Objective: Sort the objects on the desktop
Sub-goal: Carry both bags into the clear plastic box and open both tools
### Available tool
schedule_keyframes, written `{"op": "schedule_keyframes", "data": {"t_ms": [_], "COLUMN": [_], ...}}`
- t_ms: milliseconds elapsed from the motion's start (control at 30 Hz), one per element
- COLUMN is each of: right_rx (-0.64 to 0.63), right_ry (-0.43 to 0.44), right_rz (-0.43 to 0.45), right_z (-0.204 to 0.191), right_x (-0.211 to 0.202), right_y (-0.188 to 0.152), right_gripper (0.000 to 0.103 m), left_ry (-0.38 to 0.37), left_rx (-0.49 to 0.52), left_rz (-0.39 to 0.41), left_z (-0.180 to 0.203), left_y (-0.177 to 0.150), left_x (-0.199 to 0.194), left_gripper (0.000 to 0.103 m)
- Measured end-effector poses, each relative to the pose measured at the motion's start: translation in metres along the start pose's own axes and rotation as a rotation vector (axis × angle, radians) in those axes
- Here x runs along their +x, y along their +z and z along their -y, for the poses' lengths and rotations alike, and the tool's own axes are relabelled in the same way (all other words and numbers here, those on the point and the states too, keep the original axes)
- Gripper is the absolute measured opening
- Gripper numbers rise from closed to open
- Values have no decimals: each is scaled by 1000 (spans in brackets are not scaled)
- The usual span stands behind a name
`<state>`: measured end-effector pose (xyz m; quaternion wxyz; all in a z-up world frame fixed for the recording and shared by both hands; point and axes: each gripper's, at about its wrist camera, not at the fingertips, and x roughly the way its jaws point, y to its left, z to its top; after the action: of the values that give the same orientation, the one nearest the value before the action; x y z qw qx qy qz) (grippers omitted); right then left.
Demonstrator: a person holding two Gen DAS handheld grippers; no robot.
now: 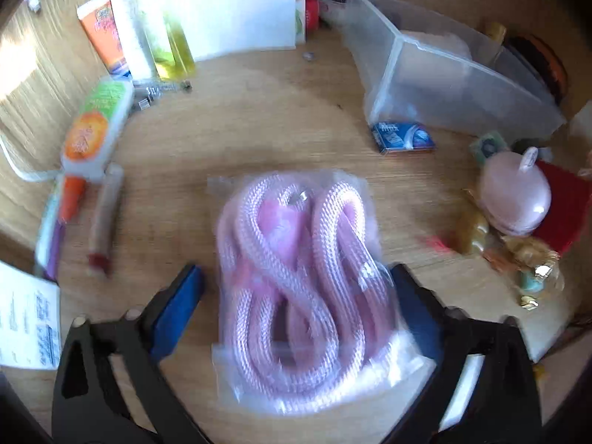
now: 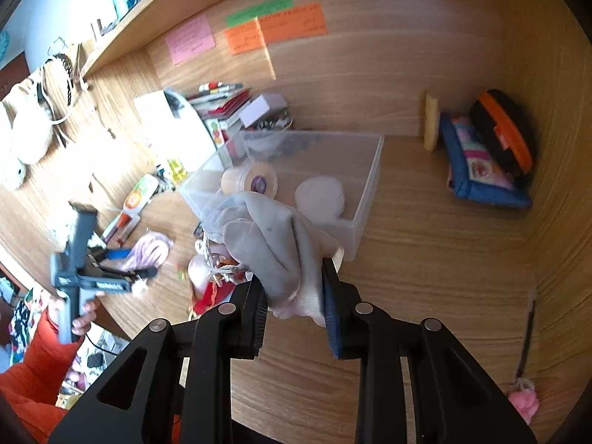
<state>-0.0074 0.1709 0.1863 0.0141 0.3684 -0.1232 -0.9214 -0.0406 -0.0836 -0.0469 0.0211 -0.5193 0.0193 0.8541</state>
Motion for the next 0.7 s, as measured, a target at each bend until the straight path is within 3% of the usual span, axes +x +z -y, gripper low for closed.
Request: {"op": "schedule_keyframes", "data": {"t_ms": [167,233,267,300,500,700], "right_rx": [-2,-5,-7,-11,-20,-27], "right_ry": [-19,-27,-31,-37,-36,-40], "right_rz": [34,51,55,61,53,45], "right_z": [3,3,3,2,5,7], "right_x": [-9,-11,-11,-11,6,23], "right_y": [16,24,27,30,46,56], "right_gripper": [24,24,24,24,24,24], "left_ry": [-1,7,12,4,-40,-98], "left_rx": [-17,-20,-17,-14,-28,-44], "left_rz": [53,86,99,98,107,185], "left_z": [1,1,1,0,-6,-7], "left_y": [6,7,8,9,13,32], "left_x": [3,0,-3,-6,-16,-50], "left_gripper": [102,85,68,62,56,53]}}
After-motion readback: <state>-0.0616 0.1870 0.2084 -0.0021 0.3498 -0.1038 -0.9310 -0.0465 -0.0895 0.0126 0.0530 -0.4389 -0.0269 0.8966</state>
